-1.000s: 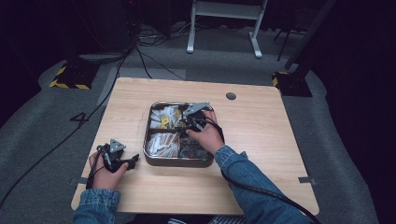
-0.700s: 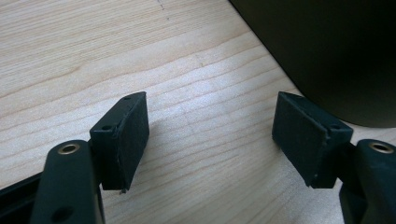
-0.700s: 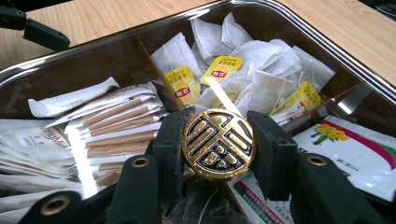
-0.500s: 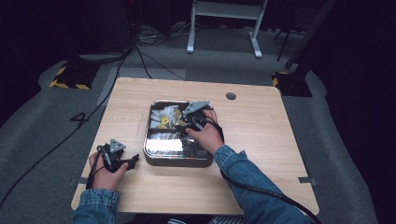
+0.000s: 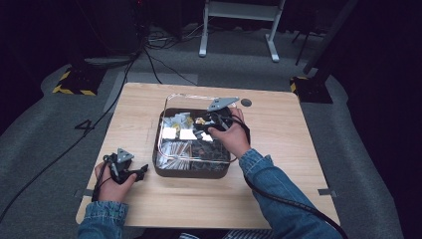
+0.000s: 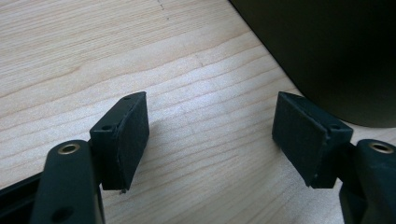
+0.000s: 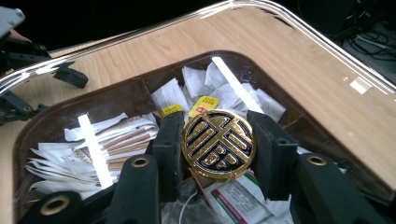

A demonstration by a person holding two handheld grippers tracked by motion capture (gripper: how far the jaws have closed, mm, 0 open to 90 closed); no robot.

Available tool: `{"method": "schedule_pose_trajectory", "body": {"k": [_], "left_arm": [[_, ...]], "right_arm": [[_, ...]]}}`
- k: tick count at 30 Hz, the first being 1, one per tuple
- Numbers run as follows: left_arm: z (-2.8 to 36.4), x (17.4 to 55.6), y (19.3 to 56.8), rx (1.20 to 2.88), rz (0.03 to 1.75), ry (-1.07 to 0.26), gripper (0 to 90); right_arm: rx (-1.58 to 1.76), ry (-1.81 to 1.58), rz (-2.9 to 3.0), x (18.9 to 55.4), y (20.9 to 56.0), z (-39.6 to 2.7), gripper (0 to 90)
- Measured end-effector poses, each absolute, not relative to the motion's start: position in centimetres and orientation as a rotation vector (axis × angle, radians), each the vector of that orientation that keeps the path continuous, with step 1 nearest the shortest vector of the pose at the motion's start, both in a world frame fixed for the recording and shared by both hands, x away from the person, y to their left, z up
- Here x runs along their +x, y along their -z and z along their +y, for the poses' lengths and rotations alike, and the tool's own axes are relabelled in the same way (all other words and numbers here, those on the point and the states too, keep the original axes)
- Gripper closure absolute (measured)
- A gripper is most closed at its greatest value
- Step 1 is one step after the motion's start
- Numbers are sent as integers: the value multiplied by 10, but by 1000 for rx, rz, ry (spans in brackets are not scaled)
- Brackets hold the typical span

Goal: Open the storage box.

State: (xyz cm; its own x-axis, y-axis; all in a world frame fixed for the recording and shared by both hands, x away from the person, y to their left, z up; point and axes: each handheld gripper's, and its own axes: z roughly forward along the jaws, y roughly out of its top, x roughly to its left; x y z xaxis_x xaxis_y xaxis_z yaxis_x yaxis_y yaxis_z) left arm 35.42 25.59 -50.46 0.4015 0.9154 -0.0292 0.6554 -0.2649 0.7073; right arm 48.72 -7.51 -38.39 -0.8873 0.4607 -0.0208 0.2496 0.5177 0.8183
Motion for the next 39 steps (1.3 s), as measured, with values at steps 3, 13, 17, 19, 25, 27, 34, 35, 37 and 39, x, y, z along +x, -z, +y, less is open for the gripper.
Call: {"method": "schedule_pose_trajectory", "body": {"k": [3, 13, 17, 19, 25, 27, 34, 35, 37, 39], "left_arm": [[256, 354, 505, 2016, 1335, -519, 277], [256, 354, 505, 2021, 1327, -512, 271], [256, 354, 505, 2021, 1327, -512, 268], [256, 354, 505, 2021, 1326, -511, 268], [256, 355, 504, 2025, 1326, -508, 263], [256, 355, 504, 2025, 1327, -507, 260], [256, 356, 504, 2023, 1329, -507, 260], [256, 356, 504, 2024, 1329, -508, 260], [256, 355, 504, 2024, 1328, -508, 260], [256, 355, 504, 2025, 1328, -507, 260]], "right_arm": [[599, -1314, 2519, 486, 379, -80, 591], [602, -1332, 2488, 481, 360, -110, 591], [631, -1320, 2473, 479, 354, -133, 591], [641, -1312, 2470, 479, 352, -138, 591], [678, -1293, 2440, 479, 345, -169, 591], [702, -1289, 2424, 480, 342, -183, 591], [767, -1253, 2419, 487, 341, -210, 591], [779, -1253, 2419, 488, 341, -214, 591], [787, -1251, 2418, 489, 342, -218, 591], [802, -1245, 2416, 492, 342, -225, 591]]}}
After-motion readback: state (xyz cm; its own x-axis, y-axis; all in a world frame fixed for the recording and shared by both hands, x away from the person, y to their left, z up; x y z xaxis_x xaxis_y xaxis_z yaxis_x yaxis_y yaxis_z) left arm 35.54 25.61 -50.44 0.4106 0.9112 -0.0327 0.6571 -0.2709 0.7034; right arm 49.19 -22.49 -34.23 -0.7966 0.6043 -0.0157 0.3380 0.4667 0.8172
